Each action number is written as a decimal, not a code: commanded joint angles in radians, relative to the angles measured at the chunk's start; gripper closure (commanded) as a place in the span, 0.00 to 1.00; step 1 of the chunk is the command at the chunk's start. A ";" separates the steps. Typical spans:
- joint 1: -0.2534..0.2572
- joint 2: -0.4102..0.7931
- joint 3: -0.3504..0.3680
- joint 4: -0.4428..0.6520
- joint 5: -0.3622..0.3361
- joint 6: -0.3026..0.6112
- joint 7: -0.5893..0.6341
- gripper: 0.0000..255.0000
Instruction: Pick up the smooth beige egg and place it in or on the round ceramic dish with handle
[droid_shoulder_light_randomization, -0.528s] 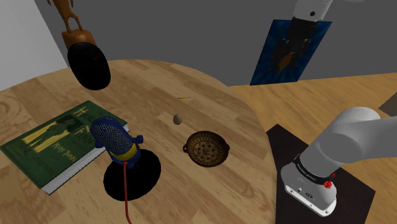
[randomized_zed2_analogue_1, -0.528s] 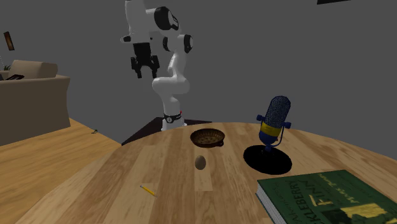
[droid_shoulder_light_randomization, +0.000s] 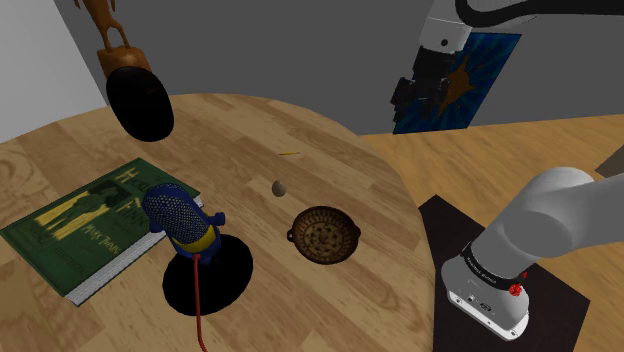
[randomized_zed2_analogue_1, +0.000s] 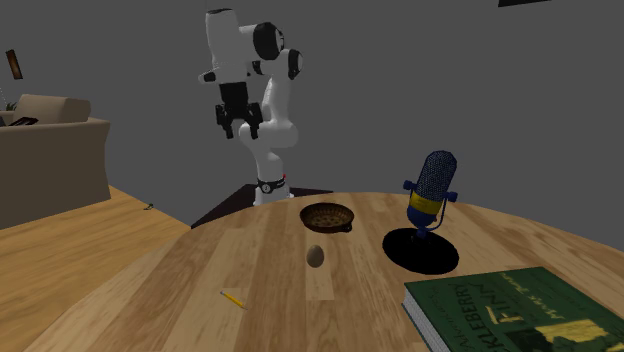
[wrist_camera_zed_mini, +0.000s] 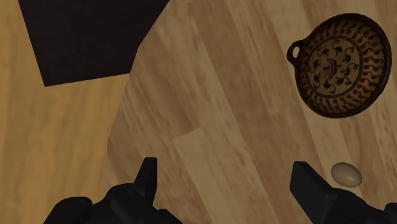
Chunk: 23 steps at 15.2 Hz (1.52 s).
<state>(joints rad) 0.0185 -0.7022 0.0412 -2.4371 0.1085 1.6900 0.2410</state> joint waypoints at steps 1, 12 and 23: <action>0.012 0.043 0.028 -0.010 0.024 0.052 0.031 0.00; 0.065 0.389 0.175 0.073 0.100 0.314 0.195 0.00; 0.116 0.803 0.268 0.309 0.049 0.490 0.379 0.00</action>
<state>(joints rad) 0.1308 0.0602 0.3060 -2.1536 0.1665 2.1657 0.6058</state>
